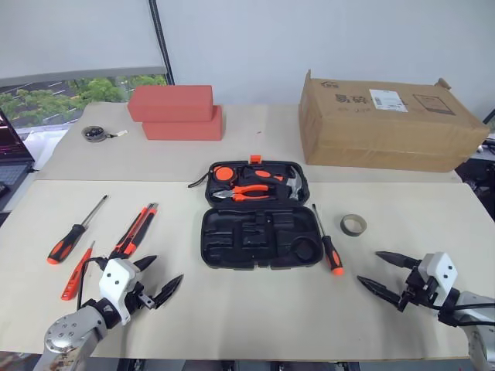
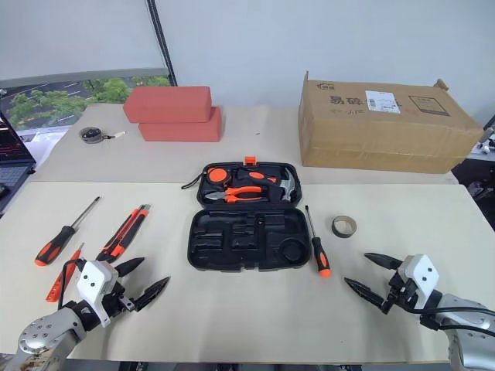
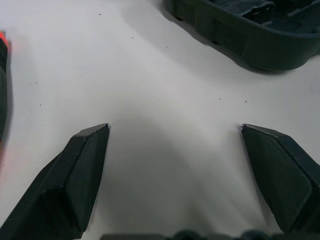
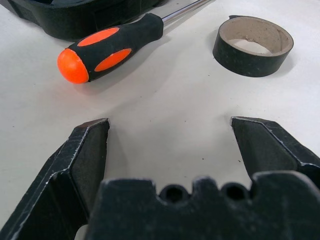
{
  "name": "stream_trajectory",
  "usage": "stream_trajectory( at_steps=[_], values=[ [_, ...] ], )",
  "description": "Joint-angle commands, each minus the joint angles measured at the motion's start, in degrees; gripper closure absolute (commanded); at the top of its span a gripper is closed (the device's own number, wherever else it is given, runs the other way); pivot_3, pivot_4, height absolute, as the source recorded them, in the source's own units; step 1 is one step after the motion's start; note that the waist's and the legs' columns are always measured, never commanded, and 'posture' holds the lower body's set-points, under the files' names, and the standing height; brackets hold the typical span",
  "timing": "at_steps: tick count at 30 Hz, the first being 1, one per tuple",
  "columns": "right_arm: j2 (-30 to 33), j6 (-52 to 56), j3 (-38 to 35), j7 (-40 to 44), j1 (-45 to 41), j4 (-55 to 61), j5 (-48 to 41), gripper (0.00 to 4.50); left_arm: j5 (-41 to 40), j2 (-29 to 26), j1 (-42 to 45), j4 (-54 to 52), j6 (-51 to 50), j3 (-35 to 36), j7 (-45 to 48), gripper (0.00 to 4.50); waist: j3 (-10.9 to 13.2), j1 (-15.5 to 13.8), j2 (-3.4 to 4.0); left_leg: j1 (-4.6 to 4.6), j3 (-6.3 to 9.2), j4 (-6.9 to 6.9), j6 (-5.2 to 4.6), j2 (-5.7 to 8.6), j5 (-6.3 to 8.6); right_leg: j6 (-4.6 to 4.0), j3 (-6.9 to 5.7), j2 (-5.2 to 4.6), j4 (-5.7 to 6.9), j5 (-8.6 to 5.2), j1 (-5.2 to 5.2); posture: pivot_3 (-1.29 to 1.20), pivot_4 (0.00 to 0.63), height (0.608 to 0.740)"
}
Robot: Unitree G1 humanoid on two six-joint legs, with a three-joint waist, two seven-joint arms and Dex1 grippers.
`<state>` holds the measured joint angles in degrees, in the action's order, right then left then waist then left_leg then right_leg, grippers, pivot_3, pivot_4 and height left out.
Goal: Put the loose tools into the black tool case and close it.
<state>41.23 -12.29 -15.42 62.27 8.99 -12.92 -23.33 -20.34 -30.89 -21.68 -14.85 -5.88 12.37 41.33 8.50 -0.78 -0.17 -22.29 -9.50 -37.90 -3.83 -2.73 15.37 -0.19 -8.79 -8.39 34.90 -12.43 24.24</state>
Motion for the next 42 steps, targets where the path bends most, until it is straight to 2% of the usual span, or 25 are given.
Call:
stream_trajectory(
  at_steps=[1, 9, 14, 17, 21, 25, 29, 33, 42],
  values=[
    [0.81, -1.27, -2.20, 0.35, -0.74, 0.39, -0.58, 0.05, -0.15, 0.34, -0.76, -1.24, 0.20, 0.04, 0.10, 0.00, 0.00, 0.01, 0.00, 0.00, 0.00, 0.00, 0.00, 0.00, 0.00, 0.00, 0.00, 0.00, 0.00, 0.00, 0.00, 0.00, 0.150, 0.712],
    [1.00, -1.02, -1.92, 0.96, -3.25, 0.39, -0.82, 0.05, -1.25, 1.02, -0.86, -1.96, 0.46, 1.46, -0.37, 0.00, 0.00, 0.05, 0.00, 0.06, -0.01, -0.04, 0.01, 0.00, -0.01, 0.00, 0.00, 0.01, 0.05, 0.00, 0.00, 0.00, 0.150, 0.712],
    [0.01, 2.64, 0.08, 1.69, -7.75, 4.88, -3.33, 0.05, -4.77, 1.23, 1.83, -2.27, -0.01, 6.29, -1.72, 0.00, 0.04, 0.15, -0.06, 0.04, -0.08, -0.09, 0.06, -0.03, -0.05, -0.01, 0.02, 0.03, 0.13, 0.01, -0.02, 0.00, 0.150, 0.712],
    [-0.87, 8.14, 2.74, 2.17, -11.51, 10.72, -6.38, 0.05, -8.78, -0.60, 5.78, 0.53, -1.74, 12.54, -2.79, 0.00, 0.05, 0.15, -0.09, 0.03, -0.03, -0.16, 0.14, -0.07, -0.10, -0.02, 0.01, 0.04, 0.22, 0.02, -0.01, 0.00, 0.150, 0.712],
    [-1.93, 16.04, 7.29, 1.65, -17.00, 19.34, -9.66, 0.05, -15.87, -5.89, 12.52, 8.28, -10.17, 21.95, -4.90, 0.00, 0.06, 0.13, -0.10, 0.02, 0.11, -0.17, 0.32, -0.15, -0.24, -0.09, 0.00, 0.08, 0.31, 0.06, 0.02, 0.00, 0.150, 0.712],
    [-3.55, 21.33, 11.59, 1.05, -20.93, 25.65, -11.51, 0.05, -14.47, -11.69, 15.35, 15.48, -11.04, 25.68, -3.02, 0.00, 0.10, 0.20, -0.17, -0.04, 0.08, -0.17, 0.27, -0.13, -0.28, -0.10, -0.06, 0.13, 0.32, 0.07, 0.04, 0.00, 0.150, 0.712],
    [-5.63, 23.74, 14.08, 0.92, -23.05, 29.02, -12.57, 0.05, -11.87, -16.08, 17.73, 24.36, -10.08, 25.80, -0.70, 0.00, 0.10, 0.03, -0.20, -0.07, -0.03, -0.18, 0.55, -0.02, -0.44, -0.11, -0.14, 0.25, 0.23, 0.07, 0.04, 0.00, 0.150, 0.712],
    [-8.22, 25.13, 16.77, 0.83, -25.58, 31.42, -13.31, 0.05, -6.48, -21.11, 22.71, 38.00, -8.80, 21.16, 2.46, 0.00, 0.12, -0.10, -0.27, -0.10, -0.06, -0.19, 0.48, 0.12, -0.36, -0.10, -0.23, 0.12, 0.19, 0.07, 0.07, 0.00, 0.150, 0.712],
    [-9.18, 24.64, 17.49, 1.14, -27.02, 30.84, -11.36, 0.05, 2.16, -23.67, 31.74, 54.97, -6.87, 11.05, 7.16, 0.00, 0.06, 0.11, -0.57, -0.11, -0.11, -0.19, 0.67, 0.12, -0.47, -0.05, -0.24, 0.17, 0.31, 0.11, 0.08, 0.00, 0.150, 0.712]
  ],
)
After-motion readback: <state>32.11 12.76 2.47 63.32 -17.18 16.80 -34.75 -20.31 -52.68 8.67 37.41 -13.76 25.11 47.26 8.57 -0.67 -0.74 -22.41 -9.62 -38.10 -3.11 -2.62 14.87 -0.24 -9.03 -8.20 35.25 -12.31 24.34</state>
